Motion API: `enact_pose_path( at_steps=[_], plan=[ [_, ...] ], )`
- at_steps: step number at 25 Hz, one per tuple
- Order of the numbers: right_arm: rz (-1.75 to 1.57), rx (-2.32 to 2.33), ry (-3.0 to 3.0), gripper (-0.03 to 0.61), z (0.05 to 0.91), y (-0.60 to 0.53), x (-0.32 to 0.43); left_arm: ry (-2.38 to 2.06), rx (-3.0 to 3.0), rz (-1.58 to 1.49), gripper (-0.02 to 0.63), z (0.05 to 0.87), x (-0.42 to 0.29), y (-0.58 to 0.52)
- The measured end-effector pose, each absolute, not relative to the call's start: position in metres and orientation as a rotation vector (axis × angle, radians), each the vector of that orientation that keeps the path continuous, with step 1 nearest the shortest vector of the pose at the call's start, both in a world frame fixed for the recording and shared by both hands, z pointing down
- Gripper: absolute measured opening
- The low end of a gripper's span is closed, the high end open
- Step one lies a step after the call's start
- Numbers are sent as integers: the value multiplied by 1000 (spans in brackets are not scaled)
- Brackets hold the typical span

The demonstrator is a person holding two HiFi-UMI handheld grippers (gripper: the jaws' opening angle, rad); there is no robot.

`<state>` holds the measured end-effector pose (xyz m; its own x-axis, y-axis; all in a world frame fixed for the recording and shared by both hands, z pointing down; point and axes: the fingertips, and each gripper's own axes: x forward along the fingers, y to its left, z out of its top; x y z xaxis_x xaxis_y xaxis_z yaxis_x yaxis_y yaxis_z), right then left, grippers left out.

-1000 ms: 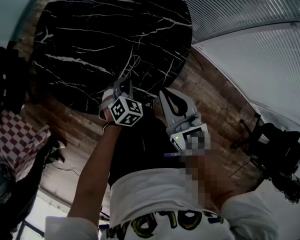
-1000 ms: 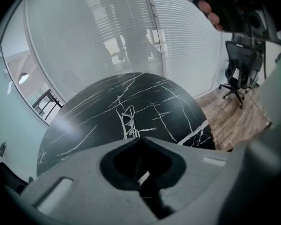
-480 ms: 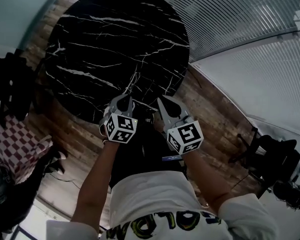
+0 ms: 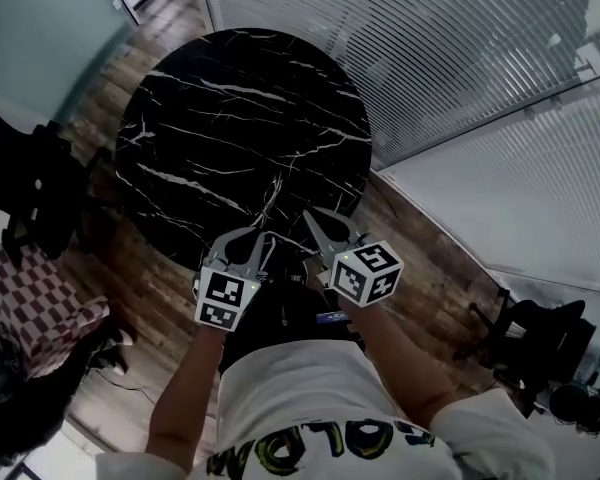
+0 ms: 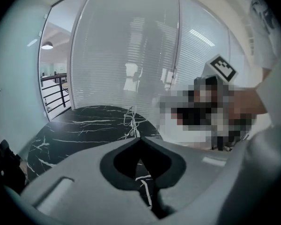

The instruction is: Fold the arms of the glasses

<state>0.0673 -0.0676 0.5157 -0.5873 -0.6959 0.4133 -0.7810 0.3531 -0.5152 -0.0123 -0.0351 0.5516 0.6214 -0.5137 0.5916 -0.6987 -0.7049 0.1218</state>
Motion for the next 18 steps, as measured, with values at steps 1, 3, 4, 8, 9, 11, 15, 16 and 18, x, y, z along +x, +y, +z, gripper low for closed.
enact_pose_path(
  at_steps=[1,3,4,8,9,11,15,16,18],
  plan=[
    [1061,1354,-2488,2,511,-71,64,-966,2513,738,2,543,-13,-35],
    [1082,1341,-2503,2,501,-77,59,-945,2520,688,2,527,-13,-35],
    [1103,1329,-2512,2,496,-79,56,-933,2517,657,2,518,-12,-34],
    [1207,1229,-2551,15,482,-84,37,-916,2497,530,2,487,-14,-33],
    [1242,1199,-2564,35,479,-85,31,-920,2498,510,2,480,-15,-34],
    [1341,1145,-2596,58,470,-88,22,-929,2503,489,2,471,-19,-37],
    [1448,1082,-2635,75,458,-92,7,-933,2523,479,2,461,-23,-42],
    [1449,1068,-2636,75,458,-92,3,-930,2526,477,2,460,-24,-42],
    [1471,1035,-2636,76,459,-93,-3,-921,2528,473,2,459,-24,-43]
  ],
)
